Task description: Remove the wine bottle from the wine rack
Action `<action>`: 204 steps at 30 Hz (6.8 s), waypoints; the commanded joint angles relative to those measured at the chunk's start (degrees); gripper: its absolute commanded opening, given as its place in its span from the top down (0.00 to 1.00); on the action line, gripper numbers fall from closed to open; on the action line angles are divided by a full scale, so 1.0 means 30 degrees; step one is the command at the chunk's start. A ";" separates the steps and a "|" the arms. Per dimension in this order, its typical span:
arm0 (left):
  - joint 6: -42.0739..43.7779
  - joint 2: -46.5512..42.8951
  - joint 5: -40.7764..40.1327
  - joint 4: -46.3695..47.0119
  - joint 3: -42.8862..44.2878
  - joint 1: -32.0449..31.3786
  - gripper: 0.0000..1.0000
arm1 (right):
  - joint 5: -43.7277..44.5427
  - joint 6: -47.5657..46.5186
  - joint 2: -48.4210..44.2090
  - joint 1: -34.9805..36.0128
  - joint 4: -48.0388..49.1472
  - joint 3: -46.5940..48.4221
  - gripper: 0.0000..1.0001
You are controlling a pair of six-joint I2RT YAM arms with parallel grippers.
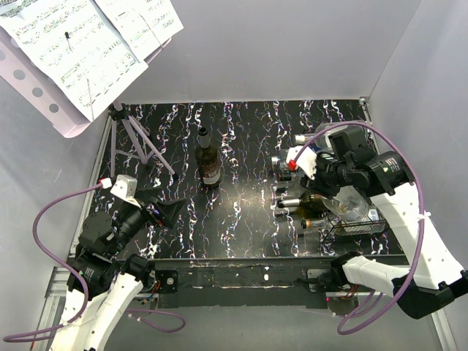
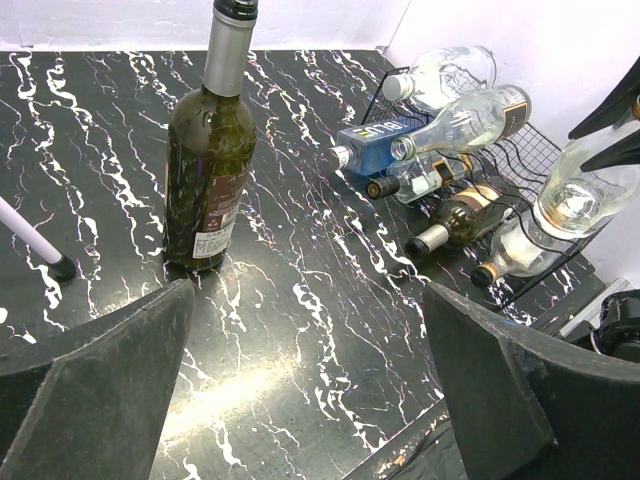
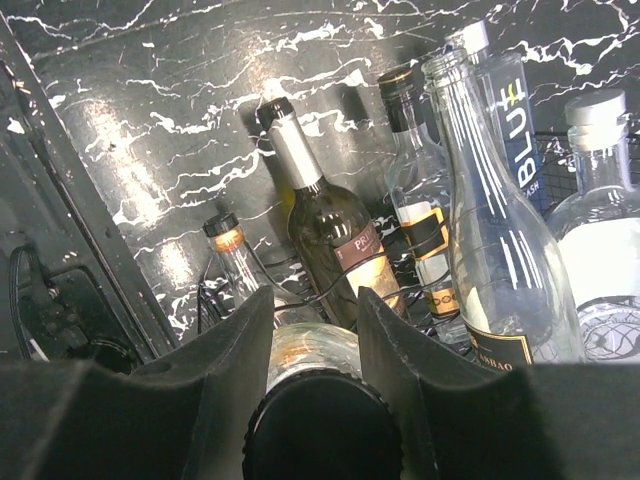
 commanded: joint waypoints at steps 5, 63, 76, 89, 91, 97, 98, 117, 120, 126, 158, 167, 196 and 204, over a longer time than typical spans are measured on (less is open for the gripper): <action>0.0162 0.0328 0.0178 0.0229 -0.0146 -0.0065 0.02 | 0.0935 -0.0073 -0.0875 0.0345 0.1049 0.2309 0.99; 0.0249 -0.0082 -0.0320 0.0054 -0.0117 -0.0065 0.02 | 0.3364 1.0855 0.9459 0.2309 2.9377 0.3622 0.99; 0.0278 -0.0053 -0.0584 0.0024 -0.0088 -0.0065 0.02 | 0.5273 1.2611 1.7518 0.0465 3.0375 1.1824 0.99; 0.0308 0.0299 -0.0672 0.0024 -0.0117 -0.0065 0.02 | 0.6415 1.3901 2.1770 -0.0796 3.0434 1.5112 0.99; 0.0308 0.0416 -0.0672 0.0024 -0.0088 -0.0065 0.02 | 0.6649 1.4107 2.1976 -0.0855 3.0375 1.5112 0.99; 0.0308 0.0680 -0.0672 0.0053 -0.0058 -0.0065 0.02 | 0.6943 1.4311 2.1978 -0.0855 3.0255 1.4092 0.99; 0.0308 0.0709 -0.0643 0.0082 -0.0058 -0.0065 0.02 | 0.6972 1.4399 2.1832 -0.0855 3.0634 1.3681 0.97; 0.0308 0.0592 -0.0818 0.0083 -0.0058 -0.0065 0.02 | 0.5539 1.3846 1.8641 -0.0855 3.0758 1.1538 0.14; 0.0308 0.0534 -0.0731 0.0053 -0.0058 -0.0036 0.02 | 0.4809 1.3260 1.7237 -0.0855 2.9529 1.1189 0.13; 0.0279 0.0241 -0.0672 0.0112 -0.0087 -0.0065 0.02 | 0.1499 1.2814 1.2347 -0.0855 2.8328 0.7061 0.15; 0.1451 1.7435 -0.2693 0.6230 0.6886 -0.0153 0.16 | 0.0647 1.5159 -0.7081 -0.0796 2.0997 -0.7384 0.16; 0.2445 2.0481 -0.2693 0.8460 0.8113 -0.0592 0.30 | -0.0557 1.6625 -0.7935 -0.0796 2.1556 -0.8413 0.17; 0.7575 3.7974 -0.7615 0.9486 2.8068 -0.0886 1.00 | -0.1058 1.9089 -0.7758 -0.0767 2.2582 -0.9292 0.20; 0.7105 3.7829 -0.6912 0.9252 2.7716 -0.0915 0.49 | -0.0732 1.8794 -0.7876 -0.0796 2.2523 -0.9351 0.20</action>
